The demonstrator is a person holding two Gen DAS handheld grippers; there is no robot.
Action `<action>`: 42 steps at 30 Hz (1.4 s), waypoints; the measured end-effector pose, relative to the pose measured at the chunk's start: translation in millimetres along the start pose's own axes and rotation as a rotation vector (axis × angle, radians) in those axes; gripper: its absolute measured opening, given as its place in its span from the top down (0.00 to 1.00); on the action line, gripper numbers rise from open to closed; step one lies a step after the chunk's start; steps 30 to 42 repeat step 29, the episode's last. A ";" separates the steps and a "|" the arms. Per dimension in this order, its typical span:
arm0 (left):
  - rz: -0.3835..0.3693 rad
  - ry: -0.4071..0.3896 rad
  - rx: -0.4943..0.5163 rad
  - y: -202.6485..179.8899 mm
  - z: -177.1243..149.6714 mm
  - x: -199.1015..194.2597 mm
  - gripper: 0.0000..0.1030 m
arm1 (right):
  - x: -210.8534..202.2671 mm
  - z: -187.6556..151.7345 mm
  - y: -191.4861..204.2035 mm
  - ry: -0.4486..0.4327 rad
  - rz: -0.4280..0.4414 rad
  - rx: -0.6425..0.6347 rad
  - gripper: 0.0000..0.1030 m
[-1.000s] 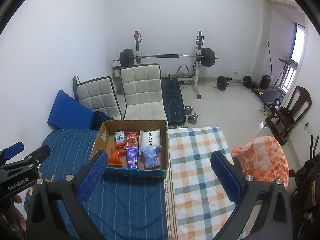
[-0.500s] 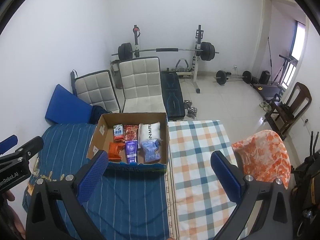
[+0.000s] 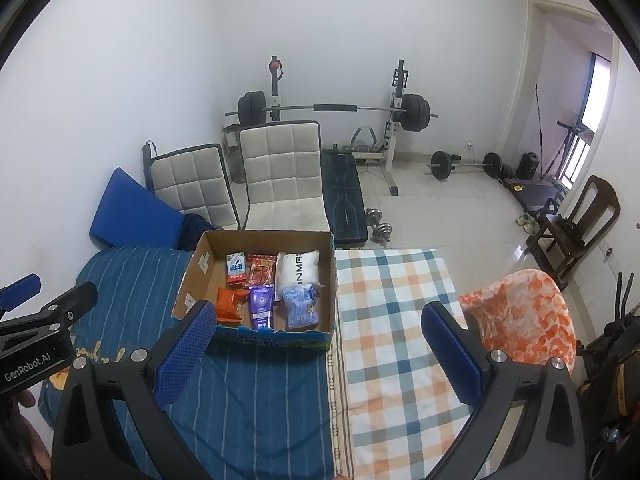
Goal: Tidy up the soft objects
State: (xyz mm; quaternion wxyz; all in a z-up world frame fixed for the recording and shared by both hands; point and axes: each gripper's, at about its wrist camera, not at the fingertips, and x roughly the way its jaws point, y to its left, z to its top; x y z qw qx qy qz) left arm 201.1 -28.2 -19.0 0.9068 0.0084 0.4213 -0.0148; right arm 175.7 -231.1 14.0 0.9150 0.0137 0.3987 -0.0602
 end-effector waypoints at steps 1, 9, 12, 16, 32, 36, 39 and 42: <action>0.000 0.000 0.000 0.1 -0.3 0.1 0.07 | -0.8 1.2 0.6 -0.003 -0.003 -0.003 0.00; 0.001 0.001 0.002 0.4 -0.8 -1.8 0.07 | -2.7 2.2 2.8 -0.011 -0.010 -0.010 0.00; 0.001 -0.001 0.002 0.5 -1.4 -2.2 0.07 | -3.6 4.6 4.1 -0.013 -0.007 -0.013 0.00; 0.001 -0.004 0.000 0.5 -2.1 -3.1 0.07 | -4.1 6.0 4.9 -0.015 -0.006 -0.015 0.00; -0.001 -0.020 -0.006 -2.2 -2.5 -13.1 0.07 | -6.7 9.2 7.6 -0.014 -0.005 -0.021 0.00; -0.001 -0.020 -0.006 -2.2 -2.5 -13.1 0.07 | -6.7 9.2 7.6 -0.014 -0.005 -0.021 0.00; -0.001 -0.020 -0.006 -2.2 -2.5 -13.1 0.07 | -6.7 9.2 7.6 -0.014 -0.005 -0.021 0.00; -0.001 -0.020 -0.006 -2.2 -2.5 -13.1 0.07 | -6.7 9.2 7.6 -0.014 -0.005 -0.021 0.00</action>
